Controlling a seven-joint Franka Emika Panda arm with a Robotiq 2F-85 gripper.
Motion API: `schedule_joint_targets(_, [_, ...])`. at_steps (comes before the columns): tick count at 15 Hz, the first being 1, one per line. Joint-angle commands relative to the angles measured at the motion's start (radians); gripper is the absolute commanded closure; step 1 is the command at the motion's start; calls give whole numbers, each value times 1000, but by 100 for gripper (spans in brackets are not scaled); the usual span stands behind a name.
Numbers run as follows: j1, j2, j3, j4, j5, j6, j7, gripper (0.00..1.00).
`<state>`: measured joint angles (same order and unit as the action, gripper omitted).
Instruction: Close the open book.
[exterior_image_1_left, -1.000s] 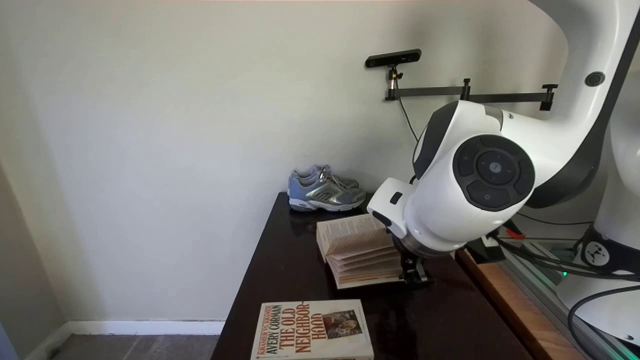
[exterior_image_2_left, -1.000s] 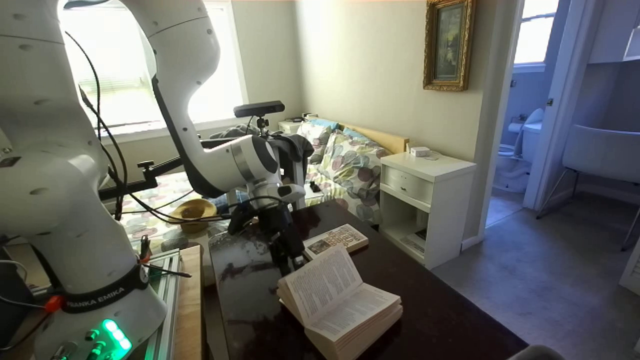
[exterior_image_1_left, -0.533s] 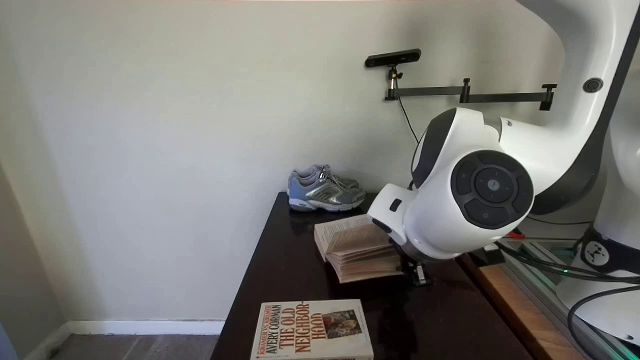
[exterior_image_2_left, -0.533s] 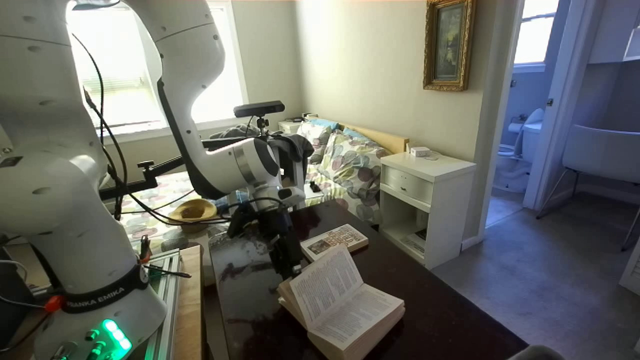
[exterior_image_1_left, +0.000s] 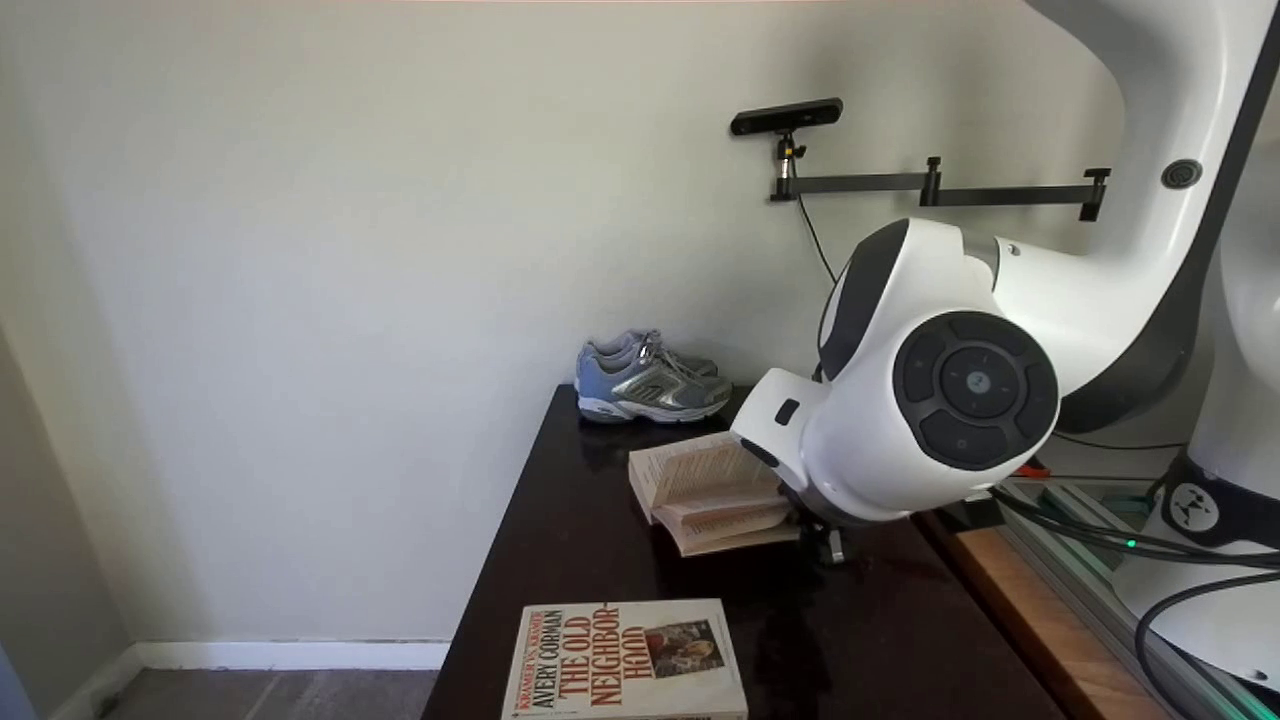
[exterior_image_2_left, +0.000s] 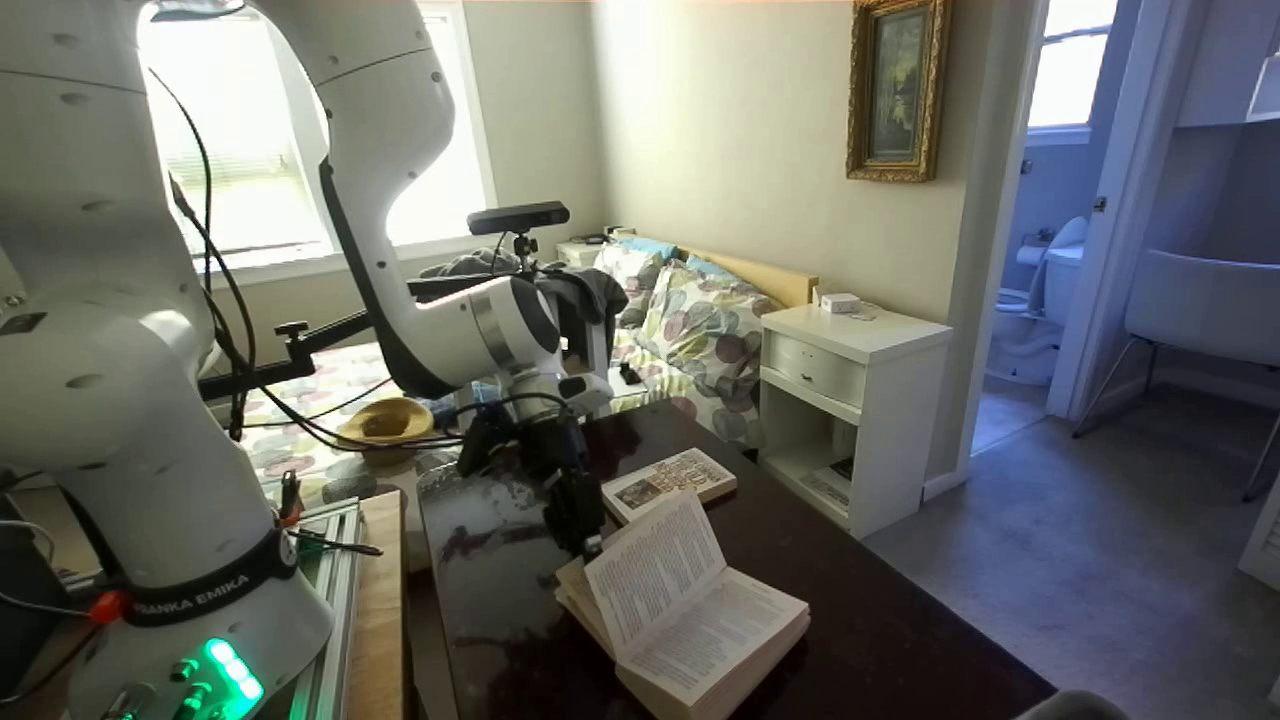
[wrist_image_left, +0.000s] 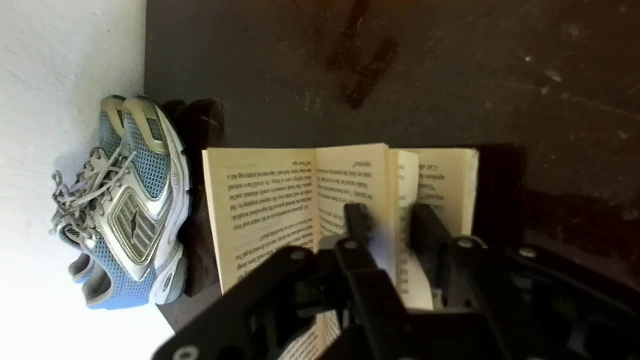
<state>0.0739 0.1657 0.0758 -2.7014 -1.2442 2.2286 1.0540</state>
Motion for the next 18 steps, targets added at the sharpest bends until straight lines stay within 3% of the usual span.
schedule_joint_targets(1, [11,-27,3,2,-20,-45,19,38])
schedule_joint_targets(5, [12,-36,7,10,-19,-57,27,9])
schedule_joint_targets(7, [14,-27,9,18,-19,-49,27,0])
schedule_joint_targets(18, [35,50,26,56,-36,-29,36,0])
